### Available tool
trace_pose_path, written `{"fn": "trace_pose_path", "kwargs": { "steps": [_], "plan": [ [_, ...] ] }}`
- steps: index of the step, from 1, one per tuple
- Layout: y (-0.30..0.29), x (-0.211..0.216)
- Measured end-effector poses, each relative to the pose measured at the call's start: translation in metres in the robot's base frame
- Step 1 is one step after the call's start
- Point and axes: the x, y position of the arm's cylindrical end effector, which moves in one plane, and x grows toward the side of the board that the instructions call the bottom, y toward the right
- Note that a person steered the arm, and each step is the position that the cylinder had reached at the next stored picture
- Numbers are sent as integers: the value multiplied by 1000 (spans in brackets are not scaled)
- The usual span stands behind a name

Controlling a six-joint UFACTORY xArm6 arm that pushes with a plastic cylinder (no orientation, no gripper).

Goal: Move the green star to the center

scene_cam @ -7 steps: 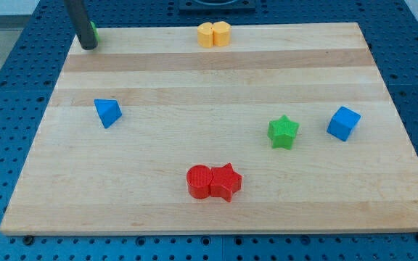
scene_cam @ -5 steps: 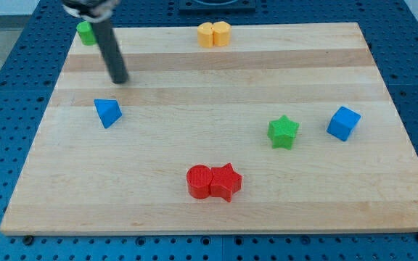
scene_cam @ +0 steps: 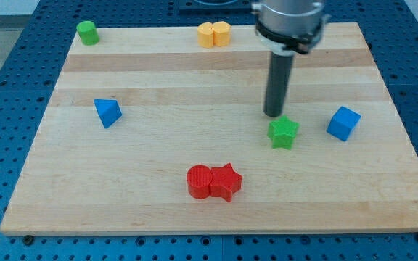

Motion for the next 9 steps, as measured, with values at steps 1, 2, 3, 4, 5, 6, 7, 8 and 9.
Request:
{"fn": "trace_pose_path", "kwargs": {
  "steps": [1,2,3,4,5,6,7,8,9],
  "plan": [
    [25,30],
    [25,48],
    [28,65],
    [28,87],
    [6,90],
    [-27,82],
    [-61,61],
    [-41,66],
    [26,94]
  ]
}}
